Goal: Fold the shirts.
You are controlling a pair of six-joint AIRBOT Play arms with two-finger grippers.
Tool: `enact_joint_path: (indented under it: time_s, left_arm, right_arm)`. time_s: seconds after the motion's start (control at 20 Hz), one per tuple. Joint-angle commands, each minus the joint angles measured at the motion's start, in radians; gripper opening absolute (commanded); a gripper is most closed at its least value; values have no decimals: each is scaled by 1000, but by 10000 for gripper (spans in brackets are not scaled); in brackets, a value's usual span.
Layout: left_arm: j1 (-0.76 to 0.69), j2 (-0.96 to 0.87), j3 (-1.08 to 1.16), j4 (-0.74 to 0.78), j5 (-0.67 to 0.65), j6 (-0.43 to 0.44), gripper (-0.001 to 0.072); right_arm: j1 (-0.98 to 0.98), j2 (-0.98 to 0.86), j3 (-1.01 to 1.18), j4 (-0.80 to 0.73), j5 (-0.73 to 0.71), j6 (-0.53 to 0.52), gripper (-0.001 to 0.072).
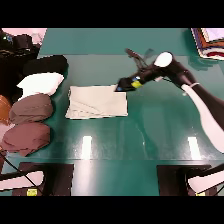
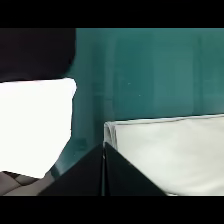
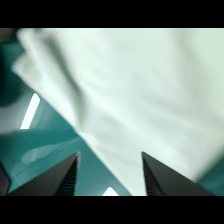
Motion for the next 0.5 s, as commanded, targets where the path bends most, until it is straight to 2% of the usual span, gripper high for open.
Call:
enact_joint_path:
  time_s: [0.0,0.2,0.4,0.45]
  left_arm:
    - [0,-2,-3,-41,-1,2,26]
    - [-27,-5,-3,-82,29,38,26]
    - [-74,-11,-3,-82,32,54,26]
    - [-87,-13,-4,-82,32,53,26]
  right_arm:
    - [-135,75,-214,-28,-58,71,613]
    - [-150,-14,-272,127,-79,31,612]
    - [-53,-152,-147,185,-108,17,611]
    - [-28,-189,-98,185,-108,17,588]
